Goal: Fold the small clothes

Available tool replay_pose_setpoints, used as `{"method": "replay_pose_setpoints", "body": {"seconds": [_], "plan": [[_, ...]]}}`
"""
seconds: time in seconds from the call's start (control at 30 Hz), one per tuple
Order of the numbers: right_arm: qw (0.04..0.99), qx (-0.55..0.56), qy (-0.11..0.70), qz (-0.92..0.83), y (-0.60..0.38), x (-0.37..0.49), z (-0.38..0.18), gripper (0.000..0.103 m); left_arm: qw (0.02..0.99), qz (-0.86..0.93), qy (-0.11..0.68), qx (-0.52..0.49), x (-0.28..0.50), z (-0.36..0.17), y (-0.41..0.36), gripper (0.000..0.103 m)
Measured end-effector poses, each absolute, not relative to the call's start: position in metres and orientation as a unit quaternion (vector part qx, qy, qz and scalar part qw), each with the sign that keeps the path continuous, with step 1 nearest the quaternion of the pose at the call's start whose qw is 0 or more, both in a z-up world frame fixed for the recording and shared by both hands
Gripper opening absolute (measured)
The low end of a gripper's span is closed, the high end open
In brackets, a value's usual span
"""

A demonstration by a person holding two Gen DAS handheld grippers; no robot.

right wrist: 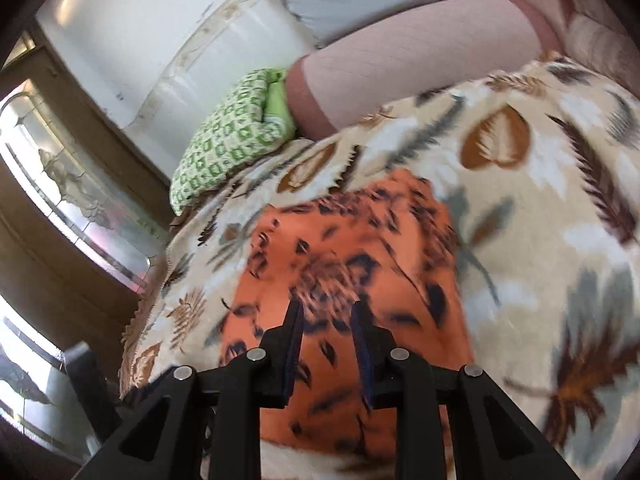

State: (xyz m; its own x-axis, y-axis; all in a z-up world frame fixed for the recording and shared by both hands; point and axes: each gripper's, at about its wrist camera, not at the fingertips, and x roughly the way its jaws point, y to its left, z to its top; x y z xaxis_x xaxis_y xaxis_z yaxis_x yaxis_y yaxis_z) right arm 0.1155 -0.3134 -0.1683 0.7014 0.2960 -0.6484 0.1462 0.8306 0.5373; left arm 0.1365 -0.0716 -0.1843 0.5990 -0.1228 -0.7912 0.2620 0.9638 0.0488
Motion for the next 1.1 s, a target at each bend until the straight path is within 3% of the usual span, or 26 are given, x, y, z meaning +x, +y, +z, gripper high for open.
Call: {"method": "replay_pose_setpoints", "body": {"seconds": [0.1, 0.17, 0.5, 0.7, 0.87, 1.1], "plan": [[0.859, 0.307, 0.408, 0.037, -0.316, 0.147, -0.189, 0.028, 0.879, -0.118, 0.458, 0.053, 0.145, -0.194, -0.067, 0.103], [0.822, 0.319, 0.470, 0.027, -0.314, 0.169, -0.216, 0.028, 0.876, -0.122, 0.466, 0.038, 0.147, -0.199, -0.066, 0.103], [0.835, 0.260, 0.464, 0.143, -0.259, 0.239, -0.175, 0.028, 0.881, -0.132, 0.451, 0.057, 0.142, -0.200, -0.069, 0.103], [0.806, 0.193, 0.543, 0.134, -0.218, 0.316, -0.210, 0.028, 0.881, -0.131, 0.452, 0.049, 0.141, -0.202, -0.068, 0.103], [0.818, 0.226, 0.521, 0.089, -0.236, 0.350, -0.223, 0.027, 0.882, -0.137, 0.448, 0.058, 0.140, -0.202, -0.069, 0.103], [0.843, 0.238, 0.475, 0.084, -0.272, 0.308, -0.185, 0.028, 0.872, -0.138, 0.469, 0.028, 0.146, -0.206, -0.064, 0.103]]}}
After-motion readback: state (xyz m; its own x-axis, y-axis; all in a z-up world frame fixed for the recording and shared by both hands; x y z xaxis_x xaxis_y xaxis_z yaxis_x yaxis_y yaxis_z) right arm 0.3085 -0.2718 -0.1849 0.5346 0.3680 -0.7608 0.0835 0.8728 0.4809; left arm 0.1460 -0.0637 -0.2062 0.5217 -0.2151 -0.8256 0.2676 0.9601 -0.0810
